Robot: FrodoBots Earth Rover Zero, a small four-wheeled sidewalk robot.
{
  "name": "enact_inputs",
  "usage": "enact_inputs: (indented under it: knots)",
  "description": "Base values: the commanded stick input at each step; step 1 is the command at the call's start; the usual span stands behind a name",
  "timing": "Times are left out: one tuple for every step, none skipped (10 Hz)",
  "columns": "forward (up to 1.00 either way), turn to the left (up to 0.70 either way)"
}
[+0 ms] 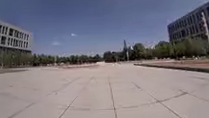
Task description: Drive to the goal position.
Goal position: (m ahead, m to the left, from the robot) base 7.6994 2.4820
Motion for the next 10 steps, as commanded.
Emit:
enact_inputs:
  knots:
    - [0.7, 0.01]
    - [0.7, 0.01]
    - [0.7, 0.01]
    - [0.7, 0.01]
    - [0.7, 0.01]
    - [0.7, 0.01]
    - [0.7, 0.01]
    - [0.7, 0.01]
    - [0.7, 0.01]
    - [0.7, 0.01]
